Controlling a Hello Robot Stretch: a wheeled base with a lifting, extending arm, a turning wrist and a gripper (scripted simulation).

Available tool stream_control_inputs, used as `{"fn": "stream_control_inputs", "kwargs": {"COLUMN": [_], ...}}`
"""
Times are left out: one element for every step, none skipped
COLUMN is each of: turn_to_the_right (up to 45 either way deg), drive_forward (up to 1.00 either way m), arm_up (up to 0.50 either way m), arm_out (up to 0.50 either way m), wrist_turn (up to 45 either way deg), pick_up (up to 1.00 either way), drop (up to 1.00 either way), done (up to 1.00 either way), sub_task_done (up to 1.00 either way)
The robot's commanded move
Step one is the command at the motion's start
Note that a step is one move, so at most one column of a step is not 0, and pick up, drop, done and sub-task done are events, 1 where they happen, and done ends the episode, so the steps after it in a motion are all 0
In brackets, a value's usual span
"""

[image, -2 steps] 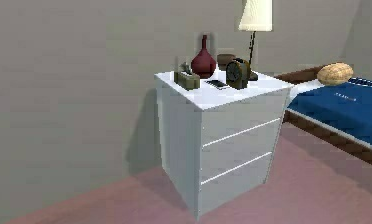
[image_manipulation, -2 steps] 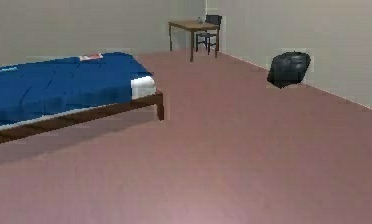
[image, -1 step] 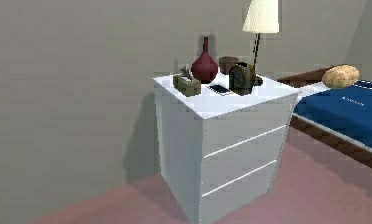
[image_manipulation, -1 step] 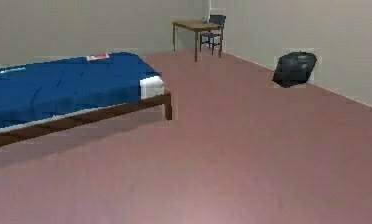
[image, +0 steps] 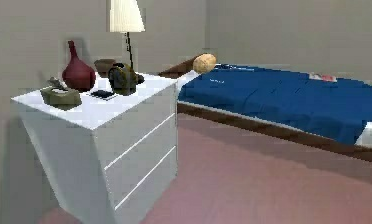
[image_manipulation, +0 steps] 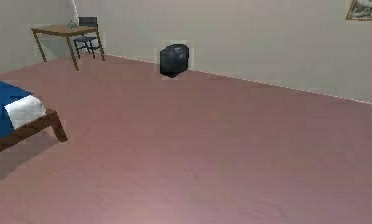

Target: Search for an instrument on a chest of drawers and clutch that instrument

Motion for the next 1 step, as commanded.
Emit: {"fn": "stream_control_inputs", "kwargs": {"turn_to_the_right": [0.0], "drive_forward": [0.30], "arm_up": [0.00], "arm_out": [0.00], "wrist_turn": [0.0], "pick_up": [0.00], "drop": [0.00], "done": [0.00], "sub_task_done": [0.00]}}
